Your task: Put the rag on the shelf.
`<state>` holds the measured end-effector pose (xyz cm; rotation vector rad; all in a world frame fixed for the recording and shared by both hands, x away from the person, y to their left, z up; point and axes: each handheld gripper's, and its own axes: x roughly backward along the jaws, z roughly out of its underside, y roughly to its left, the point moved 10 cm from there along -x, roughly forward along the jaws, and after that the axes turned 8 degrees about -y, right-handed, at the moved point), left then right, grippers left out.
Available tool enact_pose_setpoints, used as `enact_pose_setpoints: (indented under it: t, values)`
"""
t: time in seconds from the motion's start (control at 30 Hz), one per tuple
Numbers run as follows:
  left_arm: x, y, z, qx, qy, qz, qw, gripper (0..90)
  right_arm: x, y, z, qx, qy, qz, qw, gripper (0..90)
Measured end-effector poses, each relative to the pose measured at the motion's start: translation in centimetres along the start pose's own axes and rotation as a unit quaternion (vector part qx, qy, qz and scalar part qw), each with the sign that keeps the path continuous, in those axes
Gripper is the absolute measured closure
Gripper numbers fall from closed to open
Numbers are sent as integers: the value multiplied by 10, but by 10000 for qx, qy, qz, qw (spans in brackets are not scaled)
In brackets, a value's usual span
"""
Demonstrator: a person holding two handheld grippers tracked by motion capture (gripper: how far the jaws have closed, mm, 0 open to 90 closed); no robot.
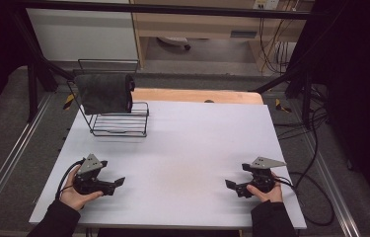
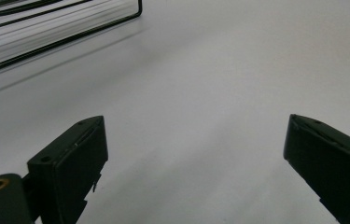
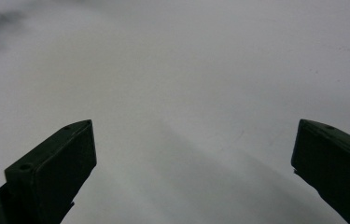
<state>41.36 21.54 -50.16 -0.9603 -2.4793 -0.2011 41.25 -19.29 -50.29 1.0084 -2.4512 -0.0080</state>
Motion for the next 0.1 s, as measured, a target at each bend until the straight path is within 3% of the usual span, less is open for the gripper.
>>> enact_pose_setpoints:
  t: [0.1]
  values:
    - [-1,-2,3,-37,45,16,10000,63,0,0,1,2,8,-10,10000,8]
